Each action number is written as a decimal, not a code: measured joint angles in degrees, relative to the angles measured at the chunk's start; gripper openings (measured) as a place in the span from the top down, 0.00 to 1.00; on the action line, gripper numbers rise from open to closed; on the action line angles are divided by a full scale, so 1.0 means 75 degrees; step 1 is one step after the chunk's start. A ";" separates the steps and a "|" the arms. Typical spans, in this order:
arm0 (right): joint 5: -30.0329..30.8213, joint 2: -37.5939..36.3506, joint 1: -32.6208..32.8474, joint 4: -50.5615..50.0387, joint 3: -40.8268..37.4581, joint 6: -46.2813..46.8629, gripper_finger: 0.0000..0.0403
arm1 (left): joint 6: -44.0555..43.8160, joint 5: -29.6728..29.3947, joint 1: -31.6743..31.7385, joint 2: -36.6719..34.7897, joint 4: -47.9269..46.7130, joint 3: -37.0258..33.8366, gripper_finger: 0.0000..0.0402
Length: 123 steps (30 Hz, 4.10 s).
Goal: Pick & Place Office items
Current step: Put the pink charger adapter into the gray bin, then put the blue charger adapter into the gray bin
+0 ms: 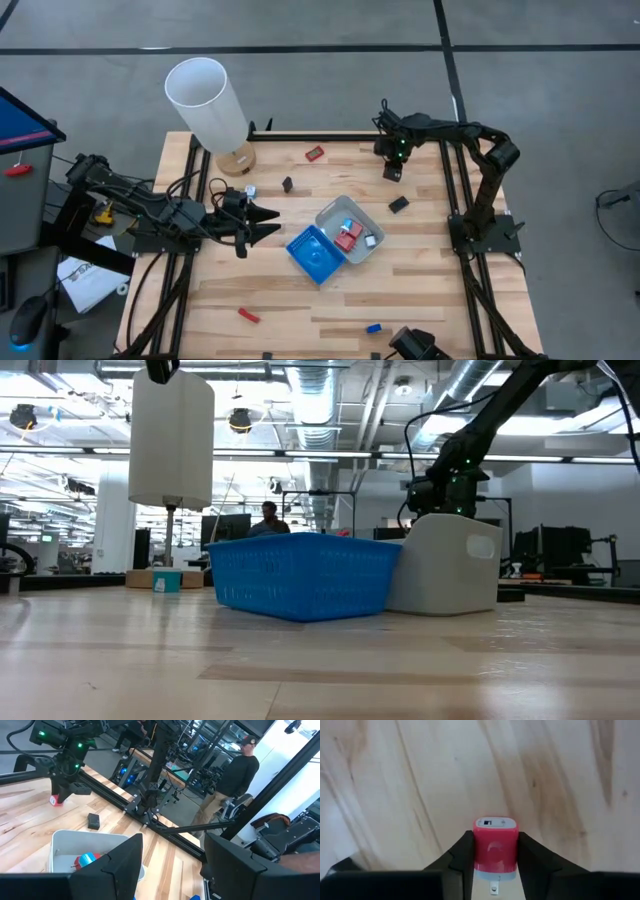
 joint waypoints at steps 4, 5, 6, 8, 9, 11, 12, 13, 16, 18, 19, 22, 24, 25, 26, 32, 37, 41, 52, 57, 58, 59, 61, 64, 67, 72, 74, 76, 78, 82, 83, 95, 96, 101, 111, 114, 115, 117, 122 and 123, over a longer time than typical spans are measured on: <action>0.0003 -0.0020 0.0184 -0.0079 0.0000 0.0272 0.74 | 0.0001 0.0000 0.0000 0.0000 -0.0001 0.0000 0.48; 0.0006 -0.0039 0.0246 -0.0083 0.0000 0.0352 0.74 | 0.0019 0.0000 0.0000 0.0000 -0.0001 0.0000 0.48; 0.0007 -0.0058 0.0319 -0.0096 -0.0003 0.0411 0.74 | 0.0052 0.0000 0.0000 0.0000 -0.0003 0.0000 0.48; 0.0007 -0.0186 0.0457 -0.0142 -0.0005 0.0497 0.74 | 0.0093 0.0000 0.0000 0.0000 -0.0015 0.0000 0.48; 0.0007 -0.0266 0.0529 -0.0151 -0.0004 0.0542 0.74 | 0.0138 0.0000 0.0000 0.0000 -0.0026 0.0000 0.48; 0.0007 -0.0413 0.0660 -0.0202 -0.0003 0.0645 0.74 | 0.0311 0.0002 0.0000 0.0000 -0.0071 0.0000 0.48; 0.0008 -0.0492 0.0718 -0.0241 -0.0003 0.0711 0.74 | 0.0357 0.0002 0.0000 0.0000 -0.0127 0.0000 0.48; 0.0016 -0.0607 0.0781 -0.0265 -0.0003 0.0788 0.74 | 0.0435 0.0003 0.0000 0.0000 -0.0207 0.0000 0.48; 0.0014 -0.1022 0.0941 -0.0451 -0.0003 0.1060 0.74 | 0.0466 0.0006 0.0000 -0.0167 -0.0682 -0.0003 0.48; 0.0013 -0.1357 0.1029 -0.0654 -0.0003 0.1266 0.74 | 0.0466 0.0006 0.0000 -0.0382 -0.1093 -0.0003 0.48; 0.0013 -0.1556 0.1088 -0.0750 -0.0003 0.1395 0.74 | 0.0467 0.0006 0.0000 -0.0509 -0.1299 -0.0003 0.48; -0.0004 -0.2165 0.1309 -0.1005 -0.0003 0.1896 0.74 | 0.0534 0.0003 0.0001 -0.0978 -0.1823 -0.0003 0.48; -0.0176 -0.2577 0.1537 -0.1077 -0.0003 0.2333 0.74 | 0.0682 0.0000 0.0000 -0.1284 -0.2100 -0.0003 0.48; -0.0296 -0.2768 0.1705 -0.1117 -0.0003 0.2584 0.74 | 0.0742 0.0000 0.0000 -0.1437 -0.2273 -0.0003 0.48; -0.0426 -0.2953 0.1877 -0.1137 -0.0003 0.2868 0.74 | 0.0813 -0.0001 0.0000 -0.1589 -0.2421 -0.0003 0.48; -0.0807 -0.3691 0.3446 -0.0938 -0.0003 0.4785 0.74 | 0.0883 -0.0003 0.0003 -0.2072 -0.3275 0.0000 0.48; -0.0809 -0.3848 0.5020 -0.0185 0.0000 0.6505 0.74 | 0.0883 0.0089 0.0002 -0.2113 -0.3790 0.0000 0.48; -0.0747 -0.3712 0.6060 0.0492 0.0000 0.7852 0.74 | 0.0886 0.0100 0.0003 -0.2116 -0.4080 0.0000 0.48; 0.0833 -0.2564 0.7185 0.1211 0.0120 1.0562 0.74 | 0.0933 0.0301 0.0000 -0.2103 -0.4342 0.0000 0.48; 0.0906 -0.1999 0.6961 0.0764 0.0382 1.1081 0.74 | 0.0943 0.0557 0.0000 -0.2101 -0.4383 -0.0002 0.48; 0.0904 -0.1899 0.6928 0.0621 0.0417 1.1107 0.74 | 0.0933 0.0612 0.0000 -0.2101 -0.4382 -0.0002 0.48; 0.0905 -0.1812 0.6898 0.0516 0.0461 1.1117 0.74 | 0.0916 0.0650 0.0000 -0.2101 -0.4378 -0.0001 0.48; 0.0904 -0.1646 0.6840 0.0382 0.0507 1.1114 0.74 | 0.0900 0.0763 0.0000 -0.2101 -0.4380 -0.0003 0.48; 0.0890 -0.1408 0.6752 0.0271 0.0501 1.1112 0.74 | 0.0883 0.0828 0.0000 -0.2098 -0.4380 -0.0003 0.48; 0.0840 -0.1243 0.6668 0.0198 0.0510 1.1083 0.74 | 0.0877 0.0840 0.0000 -0.2099 -0.4377 -0.0003 0.48; 0.0849 -0.1110 0.6595 -0.0048 0.0504 1.0816 0.74 | 0.0868 0.0921 0.0000 -0.2101 -0.4379 -0.0002 0.48; 0.0867 -0.1110 0.6563 -0.0045 0.0504 1.0731 0.74 | 0.0868 0.0925 0.0000 -0.2098 -0.4380 -0.0003 0.48; 0.0967 -0.1110 0.6519 -0.0084 0.0504 1.0699 0.74 | 0.0868 0.0927 0.0000 -0.2101 -0.4378 -0.0003 0.48; 0.0999 -0.1113 0.6458 -0.0076 0.0504 1.0672 0.74 | 0.0869 0.0927 0.0000 -0.2101 -0.4398 -0.0003 0.48; 0.1024 -0.1116 0.6378 -0.0018 0.0504 1.0561 0.74 | 0.0868 0.0927 0.0000 -0.2101 -0.4401 -0.0003 0.48; 0.1024 -0.1116 0.6357 -0.0021 0.0504 1.0555 0.73 | 0.0868 0.0927 0.0000 -0.2101 -0.4400 -0.0003 0.48; 0.1024 -0.1119 0.6192 0.0530 0.0504 1.0299 0.70 | 0.0863 0.0924 0.0000 -0.2101 -0.4401 -0.0001 0.48; 0.1021 -0.1119 0.6192 0.0632 0.0504 1.0296 0.70 | 0.0863 0.0924 0.0000 -0.2101 -0.4401 0.0000 0.48; 0.1024 -0.1122 0.6174 0.0808 0.0504 1.0290 0.64 | 0.0817 0.0924 0.0000 -0.2101 -0.4401 -0.0003 0.48; 0.1024 -0.1122 0.6160 0.0723 0.0504 1.0307 0.61 | 0.0810 0.0924 0.0000 -0.2101 -0.4409 -0.0003 0.48; 0.1024 -0.1122 0.6163 0.0711 0.0504 1.0308 0.62 | 0.0810 0.0924 -0.0001 -0.2101 -0.4409 -0.0003 0.48; 0.1023 -0.1122 0.6162 0.0716 0.0504 1.0308 0.63 | 0.0810 0.0924 0.0000 -0.2101 -0.4409 0.0000 0.48; 0.1024 -0.1122 0.6160 0.0727 0.0509 1.0308 0.64 | 0.0810 0.0924 -0.0002 -0.2101 -0.4437 -0.0003 0.48; 0.1023 -0.1183 0.6215 0.0731 0.0648 1.0295 0.64 | 0.0808 0.0927 0.0000 -0.2101 -0.4942 -0.0002 0.48; 0.1023 -0.1203 0.6225 0.0714 0.0656 1.0279 0.64 | 0.0798 0.0927 -0.0001 -0.2101 -0.5120 -0.0003 0.48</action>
